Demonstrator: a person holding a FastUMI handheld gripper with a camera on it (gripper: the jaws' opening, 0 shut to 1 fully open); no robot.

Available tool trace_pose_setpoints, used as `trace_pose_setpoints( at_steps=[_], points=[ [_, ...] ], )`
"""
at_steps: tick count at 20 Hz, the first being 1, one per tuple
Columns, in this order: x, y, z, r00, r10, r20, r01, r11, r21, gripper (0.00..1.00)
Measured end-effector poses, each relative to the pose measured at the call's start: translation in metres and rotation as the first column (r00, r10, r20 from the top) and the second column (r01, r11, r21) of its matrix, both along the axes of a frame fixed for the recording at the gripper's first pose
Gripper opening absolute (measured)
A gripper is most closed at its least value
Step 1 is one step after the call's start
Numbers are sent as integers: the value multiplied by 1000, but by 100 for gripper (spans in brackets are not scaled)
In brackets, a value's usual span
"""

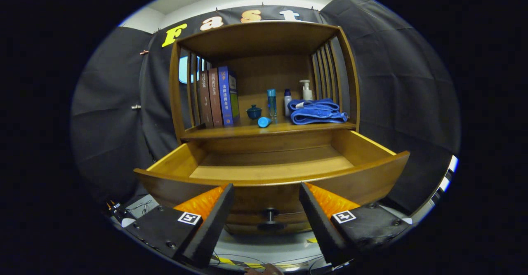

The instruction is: Pull open the drawer, take out the items inside it, and place them on the countertop above the cabinet.

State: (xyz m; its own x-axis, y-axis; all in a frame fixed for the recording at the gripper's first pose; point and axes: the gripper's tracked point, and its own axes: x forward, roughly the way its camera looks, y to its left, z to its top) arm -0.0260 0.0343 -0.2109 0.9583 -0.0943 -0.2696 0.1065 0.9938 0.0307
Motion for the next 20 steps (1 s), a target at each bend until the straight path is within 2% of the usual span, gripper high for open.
trace_pose_setpoints(
  at_steps=[9, 20],
  points=[
    [7, -7, -6, 1000, -20, 8, 21, 999, -26, 100],
    [96, -20, -10, 999, -24, 24, 24, 1000, -6, 99]
  ],
)
